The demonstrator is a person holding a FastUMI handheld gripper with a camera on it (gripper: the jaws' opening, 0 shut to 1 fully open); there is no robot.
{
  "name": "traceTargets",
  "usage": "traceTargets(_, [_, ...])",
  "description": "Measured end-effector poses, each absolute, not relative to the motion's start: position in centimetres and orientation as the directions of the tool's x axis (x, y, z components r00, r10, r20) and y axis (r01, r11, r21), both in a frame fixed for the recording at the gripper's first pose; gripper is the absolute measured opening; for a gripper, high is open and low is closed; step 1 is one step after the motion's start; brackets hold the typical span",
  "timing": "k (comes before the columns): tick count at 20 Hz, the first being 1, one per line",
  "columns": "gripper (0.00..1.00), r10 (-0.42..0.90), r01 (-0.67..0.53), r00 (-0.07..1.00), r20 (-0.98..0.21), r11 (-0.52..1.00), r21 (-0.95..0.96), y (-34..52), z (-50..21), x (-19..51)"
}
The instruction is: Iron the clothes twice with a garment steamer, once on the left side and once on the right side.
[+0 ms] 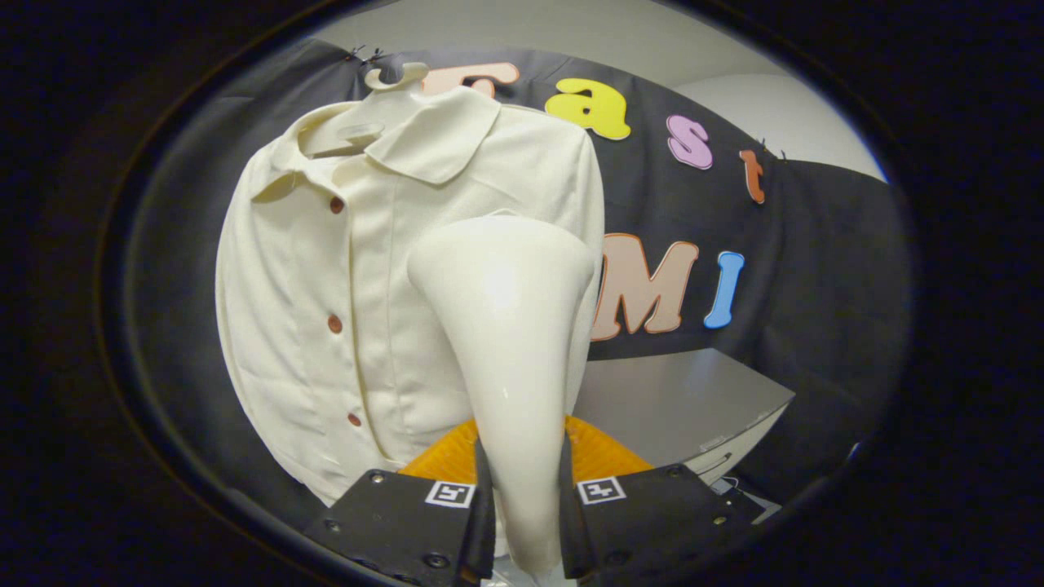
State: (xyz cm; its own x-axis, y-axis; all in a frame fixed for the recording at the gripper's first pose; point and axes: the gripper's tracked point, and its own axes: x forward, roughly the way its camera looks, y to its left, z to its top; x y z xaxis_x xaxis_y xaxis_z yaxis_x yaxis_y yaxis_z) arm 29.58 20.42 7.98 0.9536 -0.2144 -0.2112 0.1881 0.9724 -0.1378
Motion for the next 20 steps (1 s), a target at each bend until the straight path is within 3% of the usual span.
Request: traceTargets(20, [0.32,-0.265,0.25,0.919,-0.293,0.964,-0.088,21.0,-5.1,31.8])
